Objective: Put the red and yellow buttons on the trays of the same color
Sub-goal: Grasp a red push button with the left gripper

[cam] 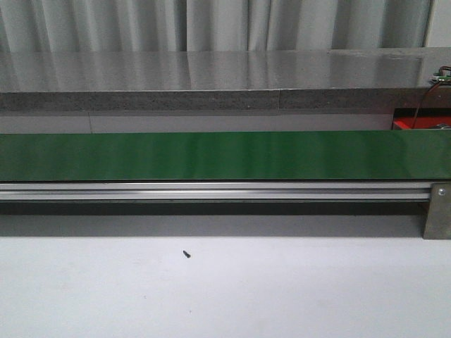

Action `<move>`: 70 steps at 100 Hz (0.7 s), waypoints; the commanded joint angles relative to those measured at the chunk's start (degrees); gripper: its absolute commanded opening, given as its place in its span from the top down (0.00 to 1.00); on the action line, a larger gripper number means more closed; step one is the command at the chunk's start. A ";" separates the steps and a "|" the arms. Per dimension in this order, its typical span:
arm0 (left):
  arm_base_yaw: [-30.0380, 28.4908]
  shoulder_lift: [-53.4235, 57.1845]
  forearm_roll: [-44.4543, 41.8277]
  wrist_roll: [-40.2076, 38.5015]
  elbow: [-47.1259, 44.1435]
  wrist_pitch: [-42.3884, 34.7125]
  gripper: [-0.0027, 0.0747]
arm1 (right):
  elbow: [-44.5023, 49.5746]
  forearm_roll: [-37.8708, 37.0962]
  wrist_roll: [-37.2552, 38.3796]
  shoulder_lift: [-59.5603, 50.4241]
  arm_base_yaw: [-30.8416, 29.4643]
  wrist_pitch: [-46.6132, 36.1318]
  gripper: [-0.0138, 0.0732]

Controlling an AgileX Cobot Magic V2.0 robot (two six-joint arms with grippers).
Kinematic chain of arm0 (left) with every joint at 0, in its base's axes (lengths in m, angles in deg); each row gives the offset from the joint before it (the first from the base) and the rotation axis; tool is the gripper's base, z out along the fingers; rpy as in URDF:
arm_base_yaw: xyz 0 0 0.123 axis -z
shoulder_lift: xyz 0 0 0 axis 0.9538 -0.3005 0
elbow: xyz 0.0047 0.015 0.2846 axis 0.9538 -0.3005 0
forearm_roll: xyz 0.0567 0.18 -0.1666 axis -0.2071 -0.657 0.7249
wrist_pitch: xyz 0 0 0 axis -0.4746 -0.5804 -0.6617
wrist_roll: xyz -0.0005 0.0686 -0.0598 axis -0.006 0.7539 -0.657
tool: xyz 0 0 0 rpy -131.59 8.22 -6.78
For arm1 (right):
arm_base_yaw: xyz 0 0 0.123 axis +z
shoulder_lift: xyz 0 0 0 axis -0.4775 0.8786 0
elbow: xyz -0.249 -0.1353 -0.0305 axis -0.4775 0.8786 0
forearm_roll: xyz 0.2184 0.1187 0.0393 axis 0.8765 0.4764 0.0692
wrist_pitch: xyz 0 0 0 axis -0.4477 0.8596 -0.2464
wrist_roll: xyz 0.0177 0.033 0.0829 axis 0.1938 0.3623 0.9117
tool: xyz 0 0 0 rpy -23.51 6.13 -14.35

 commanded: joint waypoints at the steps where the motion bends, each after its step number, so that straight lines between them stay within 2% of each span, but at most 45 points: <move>1: -0.19 -0.63 -0.61 -0.02 3.13 -2.04 0.14 | -1.07 -0.50 0.03 -0.96 -0.05 -4.72 0.92; 70: -0.19 -12.28 -0.86 0.41 8.18 -4.31 0.14 | -1.07 -0.50 0.03 -0.96 -0.05 -4.72 0.92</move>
